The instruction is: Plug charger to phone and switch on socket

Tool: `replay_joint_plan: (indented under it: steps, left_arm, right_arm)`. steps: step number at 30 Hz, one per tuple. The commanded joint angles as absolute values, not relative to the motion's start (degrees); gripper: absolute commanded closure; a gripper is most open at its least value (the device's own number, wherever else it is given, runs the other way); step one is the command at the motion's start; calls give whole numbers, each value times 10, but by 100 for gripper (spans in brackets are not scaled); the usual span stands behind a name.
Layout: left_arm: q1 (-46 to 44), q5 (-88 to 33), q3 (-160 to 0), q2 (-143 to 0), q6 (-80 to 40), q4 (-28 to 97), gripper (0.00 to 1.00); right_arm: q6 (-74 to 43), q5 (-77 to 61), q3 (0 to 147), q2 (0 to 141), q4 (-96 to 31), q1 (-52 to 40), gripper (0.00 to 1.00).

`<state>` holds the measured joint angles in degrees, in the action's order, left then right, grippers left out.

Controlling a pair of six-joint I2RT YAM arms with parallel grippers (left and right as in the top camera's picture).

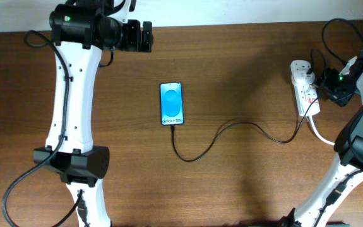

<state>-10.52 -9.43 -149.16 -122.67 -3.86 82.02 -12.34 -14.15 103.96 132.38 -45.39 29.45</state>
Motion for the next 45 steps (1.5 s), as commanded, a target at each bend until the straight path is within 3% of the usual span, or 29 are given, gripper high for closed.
replay_joint_plan:
  steps: [1,17,22,28,33,36,38,42,45]
  left_arm:
    - [-103,-90,-1501,-1213,-34,819,1]
    - [-103,-90,-1501,-1213,-34,818,1]
    - [-103,-90,-1501,-1213,-34,813,0]
    - [-103,-90,-1501,-1213,-34,819,0]
    - [-103,-90,-1501,-1213,-34,820,1]
    - [-103,-90,-1501,-1213,-34,819,1]
    - [-103,-90,-1501,-1213,-34,820,0]
    - [-103,-90,-1501,-1213,-34,820,1]
    - [-103,-90,-1501,-1213,-34,820,0]
  right_arm:
    - [-125,-165,1018,1354,-475,266,21]
    - [-126,-128,1020,1354,-531,268,21]
    - [-140,-96,1137,1333,-598,332,21]
    - [-69,-136,1376,1315,-813,386,21]
    - [15,-201,1593,1270,-973,346,21]
    - [15,-208,1594,1161,-973,296,13]
    - [15,-208,1594,1098,-973,256,1]
    - [15,-208,1595,985,-973,168,1]
    - [15,-204,1594,939,-973,157,2]
